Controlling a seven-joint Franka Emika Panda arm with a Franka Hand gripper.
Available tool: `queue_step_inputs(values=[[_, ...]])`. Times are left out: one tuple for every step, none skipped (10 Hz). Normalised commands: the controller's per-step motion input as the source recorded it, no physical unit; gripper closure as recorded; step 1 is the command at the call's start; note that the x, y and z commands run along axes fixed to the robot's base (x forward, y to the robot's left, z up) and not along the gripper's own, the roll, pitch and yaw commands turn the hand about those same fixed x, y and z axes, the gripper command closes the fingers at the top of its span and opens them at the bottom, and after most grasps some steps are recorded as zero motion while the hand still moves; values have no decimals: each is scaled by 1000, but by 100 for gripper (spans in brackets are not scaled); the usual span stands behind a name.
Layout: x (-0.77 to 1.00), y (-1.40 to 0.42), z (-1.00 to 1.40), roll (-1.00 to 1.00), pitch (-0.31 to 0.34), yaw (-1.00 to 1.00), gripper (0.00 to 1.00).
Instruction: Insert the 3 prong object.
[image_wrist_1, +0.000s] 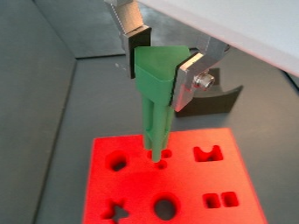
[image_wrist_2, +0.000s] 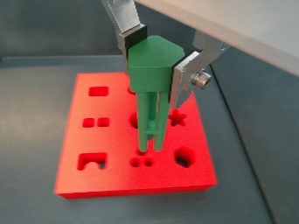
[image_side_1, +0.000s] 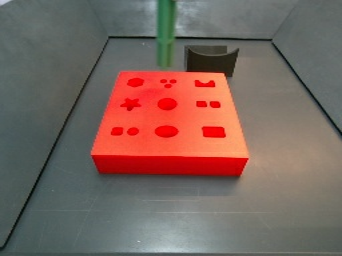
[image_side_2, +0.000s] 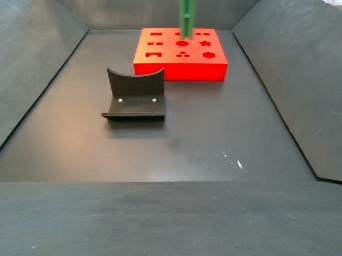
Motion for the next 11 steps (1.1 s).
queue_step_inputs(values=[[-20, -94, -9, 297, -47, 174, 100], [0, 0, 0, 249, -60, 123, 100], [240, 9, 0, 264, 0, 0, 100], [226, 160, -80, 129, -4, -57, 100], [-31, 237, -149, -164, -23, -343, 100], [0, 94, -37, -289, -47, -600, 100], [0, 94, -23, -350, -66, -557, 100], [23, 160, 0, -424, -80, -449, 100], [123, 109, 0, -371, -61, -354, 100], [189, 120, -3, -234, 0, -80, 100], [329, 71, -86, -209, 0, 11, 100]])
